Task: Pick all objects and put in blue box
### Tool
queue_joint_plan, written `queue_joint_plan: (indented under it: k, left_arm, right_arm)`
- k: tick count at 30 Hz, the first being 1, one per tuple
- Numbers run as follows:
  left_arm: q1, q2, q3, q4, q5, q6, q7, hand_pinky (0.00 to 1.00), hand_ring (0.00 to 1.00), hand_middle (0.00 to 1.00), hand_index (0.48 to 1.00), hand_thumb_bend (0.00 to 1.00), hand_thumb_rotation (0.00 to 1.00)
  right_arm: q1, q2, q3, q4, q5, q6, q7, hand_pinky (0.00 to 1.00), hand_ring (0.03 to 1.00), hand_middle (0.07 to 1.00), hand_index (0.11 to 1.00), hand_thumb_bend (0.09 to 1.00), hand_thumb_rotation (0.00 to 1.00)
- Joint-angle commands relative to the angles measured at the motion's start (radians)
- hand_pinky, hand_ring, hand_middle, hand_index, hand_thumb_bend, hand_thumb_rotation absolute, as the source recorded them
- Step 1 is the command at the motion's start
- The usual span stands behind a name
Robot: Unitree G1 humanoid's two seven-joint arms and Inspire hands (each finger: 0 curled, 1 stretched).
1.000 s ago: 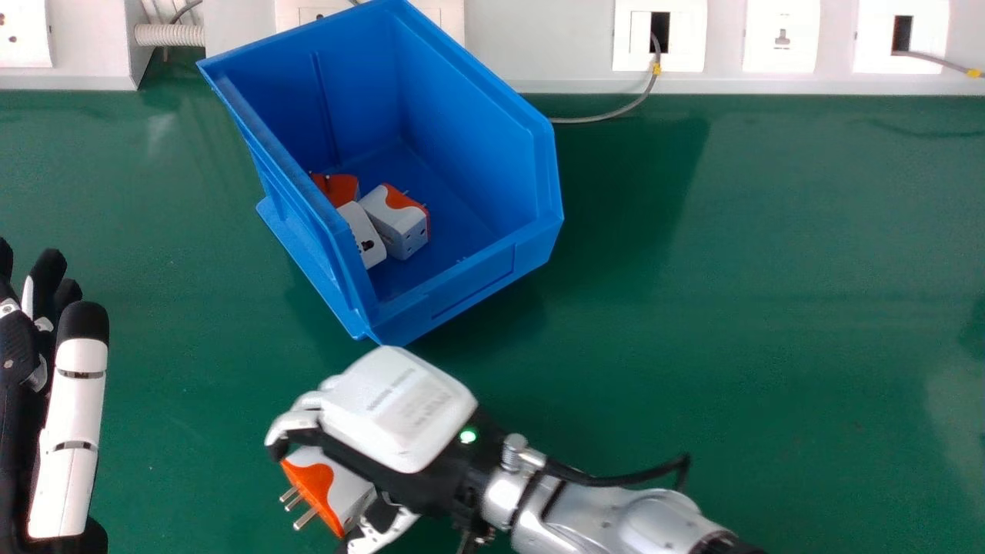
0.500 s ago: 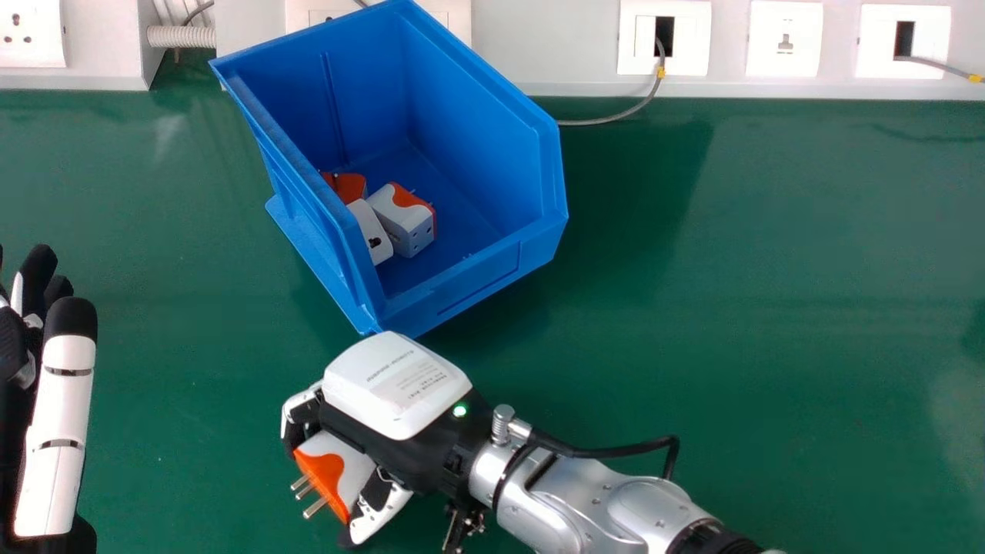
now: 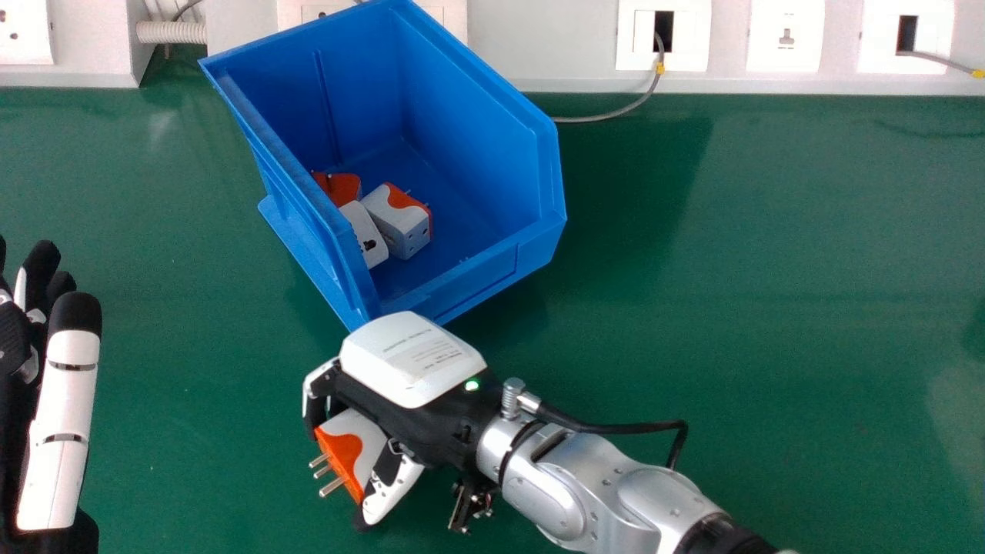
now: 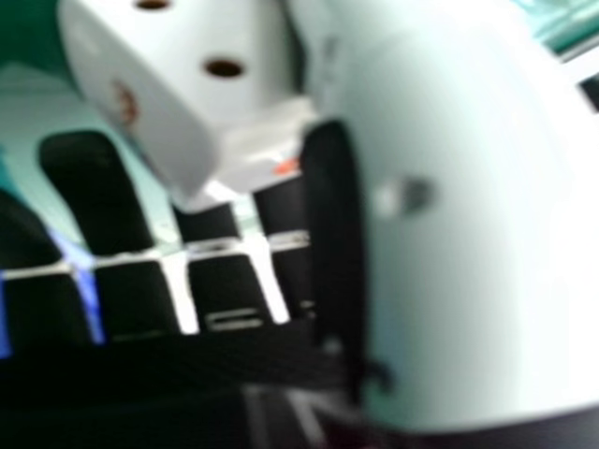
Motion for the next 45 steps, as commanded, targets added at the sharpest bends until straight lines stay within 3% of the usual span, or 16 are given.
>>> queue_joint_plan:
  k: [1,3,6,8,9,12,16,23,33,37,42,45]
  left_arm:
    - [0.005,0.004,0.003,-0.026,0.004,-0.007,-0.001,1.00,1.00,1.00,1.000,0.49,0.83]
    - [0.001,0.007,0.004,-0.020,0.005,-0.009,-0.003,1.00,1.00,1.00,1.000,0.49,0.83]
    - [-0.005,0.008,0.006,-0.014,-0.006,-0.009,-0.006,1.00,1.00,1.00,1.000,0.49,0.83]
    - [-0.011,0.008,0.006,-0.010,-0.001,-0.012,-0.004,1.00,1.00,1.00,1.000,0.48,0.83]
    - [-0.012,0.005,0.005,-0.013,-0.004,-0.008,-0.001,1.00,1.00,1.00,1.000,0.48,0.83]
    - [-0.021,0.005,0.005,-0.012,0.000,-0.004,0.005,1.00,1.00,1.00,1.000,0.48,0.83]
    - [-0.033,0.013,0.009,0.000,0.011,-0.006,0.003,1.00,1.00,1.00,1.000,0.48,0.83]
    - [-0.047,0.020,0.005,0.001,0.025,0.005,0.000,1.00,1.00,1.00,1.000,0.49,0.83]
    - [-0.062,0.019,0.003,0.006,0.017,0.014,-0.002,1.00,1.00,1.00,1.000,0.48,0.84]
    - [-0.060,0.021,0.004,0.007,0.013,0.012,-0.008,1.00,1.00,1.00,1.000,0.49,0.83]
    - [-0.056,0.022,0.007,0.009,0.021,0.003,-0.007,1.00,1.00,1.00,1.000,0.49,0.83]
    - [-0.053,0.021,0.007,0.007,0.016,0.005,-0.008,1.00,1.00,1.00,1.000,0.49,0.84]
  right_arm:
    - [0.039,-0.015,-0.019,-0.087,0.027,0.008,0.028,0.19,0.274,0.447,0.519,0.507,0.01]
    - [0.076,-0.031,-0.029,-0.165,0.029,0.026,0.054,0.19,0.274,0.447,0.519,0.507,0.01]
    - [0.145,-0.065,-0.046,-0.300,0.035,0.040,0.085,0.18,0.267,0.443,0.520,0.506,0.01]
    - [0.195,-0.098,-0.056,-0.393,0.037,0.041,0.107,0.18,0.260,0.421,0.511,0.499,0.04]
    - [0.224,-0.119,-0.061,-0.445,0.038,0.038,0.117,0.18,0.260,0.421,0.511,0.499,0.04]
    - [0.302,-0.184,-0.073,-0.580,0.019,0.031,0.122,0.16,0.240,0.384,0.503,0.495,0.06]
    - [0.392,-0.261,-0.102,-0.715,0.014,0.015,0.119,0.14,0.212,0.330,0.491,0.489,0.09]
    - [0.436,-0.326,-0.209,-0.811,0.061,0.023,0.158,0.12,0.176,0.271,0.481,0.483,0.12]
    - [0.307,-0.315,-0.314,-0.711,0.036,0.027,0.097,0.09,0.143,0.218,0.473,0.481,0.13]
    - [0.213,-0.288,-0.321,-0.618,0.025,0.034,0.056,0.10,0.145,0.221,0.472,0.480,0.14]
    - [0.081,-0.248,-0.311,-0.474,0.006,0.019,-0.029,0.09,0.138,0.209,0.471,0.480,0.14]
    - [0.002,-0.222,-0.301,-0.392,-0.009,0.023,-0.061,0.09,0.141,0.210,0.470,0.481,0.14]
